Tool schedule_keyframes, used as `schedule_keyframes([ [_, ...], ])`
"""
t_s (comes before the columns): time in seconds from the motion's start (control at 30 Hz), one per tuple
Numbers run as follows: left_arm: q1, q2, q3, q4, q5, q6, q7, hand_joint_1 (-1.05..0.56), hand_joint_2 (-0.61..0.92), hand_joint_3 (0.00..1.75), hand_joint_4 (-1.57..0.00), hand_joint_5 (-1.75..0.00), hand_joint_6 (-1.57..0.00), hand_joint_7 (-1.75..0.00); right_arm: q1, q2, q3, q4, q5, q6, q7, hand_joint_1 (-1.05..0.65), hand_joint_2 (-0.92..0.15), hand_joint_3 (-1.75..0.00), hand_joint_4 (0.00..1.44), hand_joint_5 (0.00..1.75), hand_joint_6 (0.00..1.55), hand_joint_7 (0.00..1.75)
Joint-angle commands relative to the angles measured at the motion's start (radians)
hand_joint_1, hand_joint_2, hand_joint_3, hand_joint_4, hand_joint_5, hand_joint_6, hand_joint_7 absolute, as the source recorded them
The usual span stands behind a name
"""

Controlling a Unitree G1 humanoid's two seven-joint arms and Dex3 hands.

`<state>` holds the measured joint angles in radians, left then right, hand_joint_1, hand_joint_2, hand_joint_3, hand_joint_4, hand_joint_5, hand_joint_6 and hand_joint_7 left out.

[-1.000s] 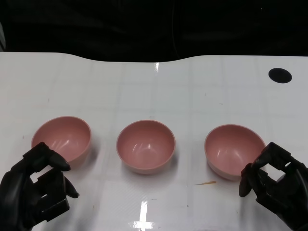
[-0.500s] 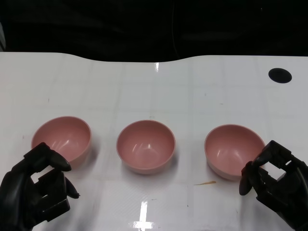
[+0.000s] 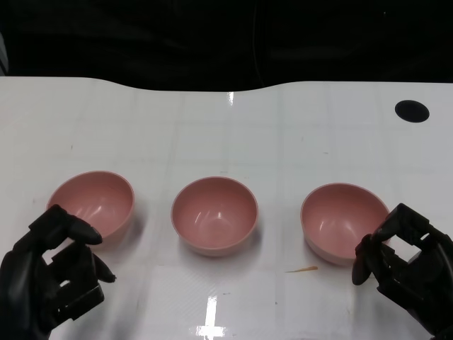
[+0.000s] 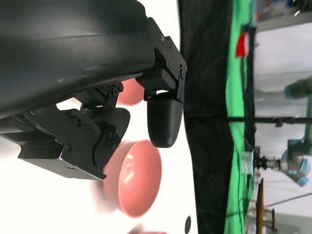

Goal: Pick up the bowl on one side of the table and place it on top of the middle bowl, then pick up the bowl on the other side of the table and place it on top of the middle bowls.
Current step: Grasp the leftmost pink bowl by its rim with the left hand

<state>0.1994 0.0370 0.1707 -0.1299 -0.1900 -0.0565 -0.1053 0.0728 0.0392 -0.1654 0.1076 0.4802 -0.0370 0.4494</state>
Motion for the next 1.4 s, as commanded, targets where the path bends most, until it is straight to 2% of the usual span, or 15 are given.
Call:
schedule_keyframes([
  [0.03,0.004,-0.002,-0.024,-0.049,0.103,-0.027,0.067,0.02,0.64,1.01,-0.48,-1.51,-0.55,-1.27,0.007,-0.014,-0.014,-0.016,0.009,0.009,-0.007,-0.07,-0.67,-0.86,0.80,1.74,0.77,1.42],
  [0.13,0.014,0.014,-0.048,-0.094,0.204,-0.024,0.100,-0.04,0.83,0.57,-0.50,-1.18,-0.64,-0.83,0.011,-0.012,-0.013,-0.032,0.007,0.026,-0.025,-0.08,-0.66,-0.85,0.80,1.74,0.77,1.43],
  [0.2,0.016,0.025,-0.056,-0.123,0.257,-0.016,0.112,-0.05,0.88,0.45,-0.51,-1.12,-0.67,-0.72,0.012,-0.013,-0.012,-0.040,0.005,0.033,-0.030,-0.08,-0.66,-0.85,0.80,1.74,0.77,1.43],
  [0.23,0.017,0.036,-0.062,-0.144,0.296,-0.013,0.119,-0.13,0.90,0.32,-0.51,-0.97,-0.67,-0.57,0.012,-0.015,-0.011,-0.044,0.004,0.036,-0.032,-0.08,-0.67,-0.85,0.80,1.74,0.77,1.43],
  [0.33,0.015,0.059,-0.075,-0.201,0.389,0.011,0.131,-0.25,0.92,0.21,-0.52,-0.78,-0.69,-0.38,0.014,-0.018,-0.012,-0.058,0.005,0.047,-0.039,-0.09,-0.67,-0.85,0.79,1.74,0.76,1.45],
  [0.47,0.006,0.091,-0.090,-0.293,0.515,0.088,0.125,-0.43,0.92,0.16,-0.52,-0.56,-0.72,-0.19,0.015,-0.019,-0.010,-0.087,0.011,0.074,-0.050,-0.09,-0.66,-0.84,0.79,1.75,0.75,1.46],
  [0.67,-0.043,0.212,-0.118,-0.338,0.752,0.132,0.098,-0.57,0.92,0.11,-0.60,-0.28,-0.77,-0.05,0.012,-0.018,-0.008,-0.116,0.014,0.100,-0.064,-0.08,-0.67,-0.85,0.79,1.74,0.75,1.47],
  [0.9,-0.113,0.337,-0.156,-0.246,0.919,0.096,0.105,-0.71,0.92,0.05,-0.65,-0.18,-0.79,-0.02,0.019,-0.015,-0.008,-0.142,0.018,0.112,-0.068,-0.09,-0.68,-0.81,0.80,1.72,0.76,1.44],
  [1.0,-0.134,0.382,-0.190,-0.224,1.022,0.122,0.078,-0.74,0.92,0.06,-0.61,-0.13,-0.74,0.00,0.026,-0.019,-0.006,-0.168,0.017,0.138,-0.083,-0.09,-0.70,-0.80,0.80,1.72,0.77,1.43],
  [1.23,-0.205,0.408,-0.251,-0.059,1.092,0.086,0.154,-0.82,0.92,0.08,-0.60,-0.07,-0.70,0.00,0.020,-0.019,-0.011,-0.163,0.029,0.146,-0.068,-0.08,-0.72,-0.77,0.80,1.71,0.77,1.42],
  [1.4,-0.244,0.413,-0.282,0.031,1.101,0.097,0.148,-0.86,0.92,0.12,-0.61,-0.05,-0.68,0.00,0.020,-0.018,-0.008,-0.168,0.026,0.153,-0.082,-0.09,-0.70,-0.76,0.80,1.71,0.78,1.40],
])
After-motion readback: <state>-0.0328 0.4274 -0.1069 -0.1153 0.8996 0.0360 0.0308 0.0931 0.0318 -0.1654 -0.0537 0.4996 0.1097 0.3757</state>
